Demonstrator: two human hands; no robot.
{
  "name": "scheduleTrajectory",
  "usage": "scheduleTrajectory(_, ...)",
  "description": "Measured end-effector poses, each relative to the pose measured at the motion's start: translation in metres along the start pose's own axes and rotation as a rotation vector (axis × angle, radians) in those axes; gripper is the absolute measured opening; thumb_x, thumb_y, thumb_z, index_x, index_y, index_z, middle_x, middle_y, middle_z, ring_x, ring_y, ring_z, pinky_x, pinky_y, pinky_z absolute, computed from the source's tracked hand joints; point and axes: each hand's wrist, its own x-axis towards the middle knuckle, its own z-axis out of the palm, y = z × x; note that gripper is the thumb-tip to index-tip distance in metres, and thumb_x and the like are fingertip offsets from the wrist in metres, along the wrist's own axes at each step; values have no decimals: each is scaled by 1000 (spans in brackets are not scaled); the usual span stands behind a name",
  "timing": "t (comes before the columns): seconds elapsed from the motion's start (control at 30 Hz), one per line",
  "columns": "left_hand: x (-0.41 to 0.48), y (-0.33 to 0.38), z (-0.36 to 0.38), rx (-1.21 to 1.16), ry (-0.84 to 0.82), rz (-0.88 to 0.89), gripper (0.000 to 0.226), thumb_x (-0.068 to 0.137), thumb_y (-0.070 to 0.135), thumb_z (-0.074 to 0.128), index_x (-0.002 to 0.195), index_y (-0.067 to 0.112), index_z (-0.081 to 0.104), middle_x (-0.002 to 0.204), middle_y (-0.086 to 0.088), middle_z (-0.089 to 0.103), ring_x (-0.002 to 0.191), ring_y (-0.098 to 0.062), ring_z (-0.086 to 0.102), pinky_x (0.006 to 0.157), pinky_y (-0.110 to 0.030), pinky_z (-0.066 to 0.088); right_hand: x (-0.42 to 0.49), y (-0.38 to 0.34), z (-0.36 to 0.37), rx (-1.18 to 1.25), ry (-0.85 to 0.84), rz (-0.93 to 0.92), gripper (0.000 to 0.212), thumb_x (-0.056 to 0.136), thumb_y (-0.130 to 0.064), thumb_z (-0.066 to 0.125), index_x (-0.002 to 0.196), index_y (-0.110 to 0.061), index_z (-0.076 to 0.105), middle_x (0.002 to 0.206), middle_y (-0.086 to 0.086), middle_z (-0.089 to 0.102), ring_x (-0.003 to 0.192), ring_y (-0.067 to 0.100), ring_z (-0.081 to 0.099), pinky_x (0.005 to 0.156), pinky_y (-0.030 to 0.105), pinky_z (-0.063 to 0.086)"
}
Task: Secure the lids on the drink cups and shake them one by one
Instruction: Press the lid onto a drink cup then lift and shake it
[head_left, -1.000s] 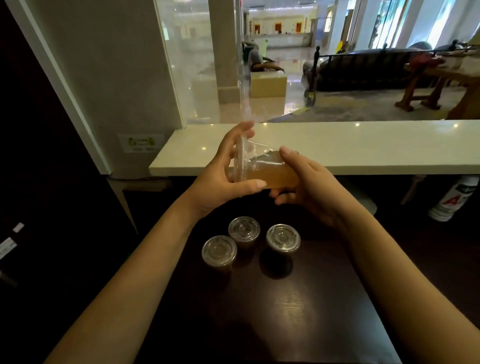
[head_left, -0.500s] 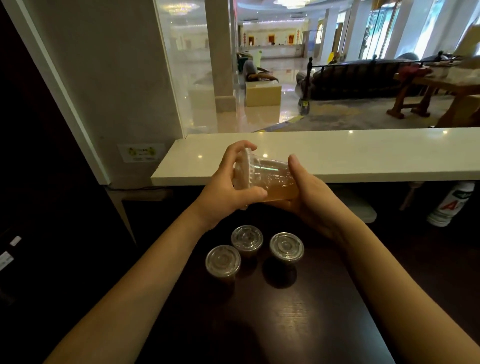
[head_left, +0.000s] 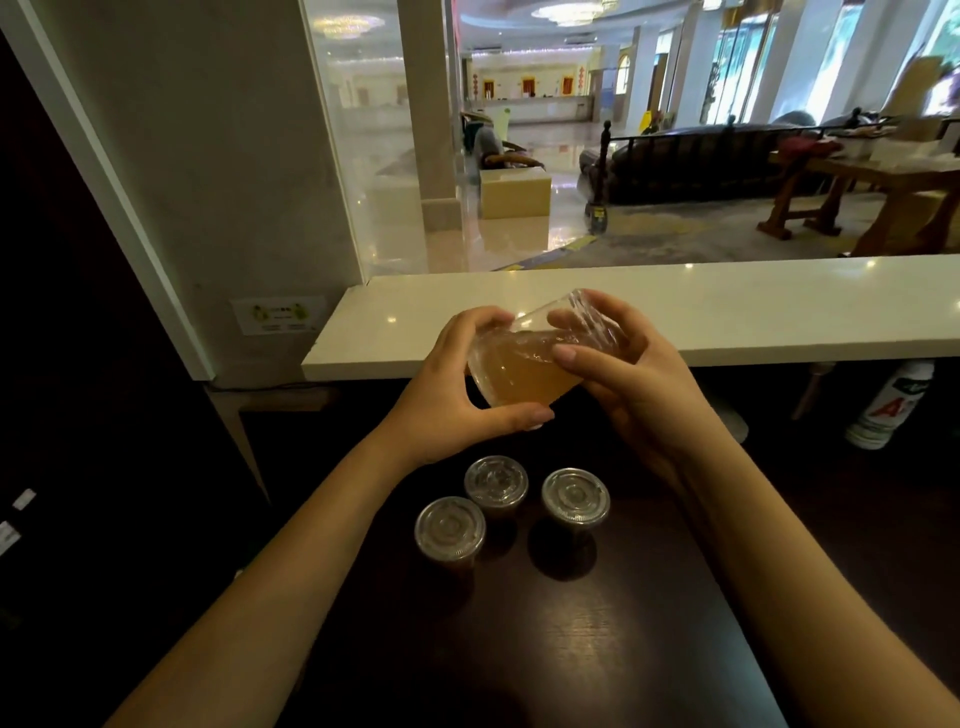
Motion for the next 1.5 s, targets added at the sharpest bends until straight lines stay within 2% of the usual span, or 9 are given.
scheduleTrajectory(0.27, 26, -35, 36, -96, 20, -129, 85, 64, 35, 82, 132, 28, 31, 127, 8, 41, 119, -13, 45, 94, -25, 46, 58, -6, -4, -453, -48, -11, 63, 74, -22, 76, 131, -14, 47, 116, -1, 60, 103, 10, 59, 77, 19, 50)
scheduleTrajectory(0.43, 55, -47, 45, -91, -13, -194, 87, 70, 28, 80, 137, 19, 26, 132, 0, 40, 110, -11, 42, 76, -12, 40, 97, 0, -15, -579, -87, 63, 65, 75, -18, 76, 131, -9, 45, 119, 5, 54, 109, 20, 54, 86, 28, 48)
scheduleTrajectory(0.6, 81, -49, 45, -56, -105, -292, 89, 71, 29, 79, 139, 16, 23, 140, -6, 39, 122, -22, 44, 93, -30, 43, 125, 2, -27, -649, -107, 136, 65, 75, -17, 76, 131, -6, 44, 125, 12, 53, 114, 26, 53, 94, 36, 48)
scheduleTrajectory(0.8, 92, -44, 43, -109, -160, -326, 88, 74, 30, 76, 140, 18, 20, 142, -6, 36, 125, -22, 41, 92, -30, 41, 126, -13, -24, -660, -89, 162, 70, 76, -18, 75, 135, -6, 41, 127, 11, 49, 116, 26, 50, 95, 36, 47)
scheduleTrajectory(0.93, 79, -44, 42, -706, -78, -373, 105, 63, 47, 77, 145, 22, 17, 145, -9, 35, 130, -29, 41, 106, -40, 38, 114, -21, -25, -538, -41, 133, 61, 77, -26, 74, 127, -2, 49, 122, 14, 57, 112, 27, 58, 90, 35, 52)
scheduleTrajectory(1.03, 74, -38, 49, -1194, -33, -475, 77, 78, 61, 54, 139, 17, 35, 137, -20, 43, 121, -41, 49, 100, -55, 42, 93, -20, -21, -362, -11, 131, 30, 85, -25, 66, 105, -4, 61, 114, 17, 63, 101, 22, 62, 96, 38, 50)
scheduleTrajectory(1.1, 77, -29, 49, -1294, -2, -536, 60, 86, 55, 50, 130, 14, 45, 124, -21, 49, 108, -38, 54, 88, -49, 51, 82, -19, -20, -297, -2, 142, 25, 87, -26, 63, 99, -4, 61, 112, 18, 64, 103, 23, 62, 99, 38, 48)
scheduleTrajectory(1.27, 99, -1, 18, -883, -102, -517, 46, 71, 48, 59, 106, 20, 58, 106, -9, 51, 80, -17, 50, 57, -24, 45, 75, -37, -40, -252, -131, 306, 52, 89, -49, 52, 124, -10, 49, 121, 15, 59, 108, 26, 63, 92, 36, 53)
scheduleTrajectory(1.5, 120, 50, -25, -369, -515, -428, 23, 88, 38, 51, 104, 23, 54, 100, -7, 56, 87, -20, 52, 81, -30, 41, 58, -41, -48, -102, -318, 391, 39, 94, -26, 48, 127, -4, 45, 120, 19, 58, 104, 30, 65, 86, 35, 57)
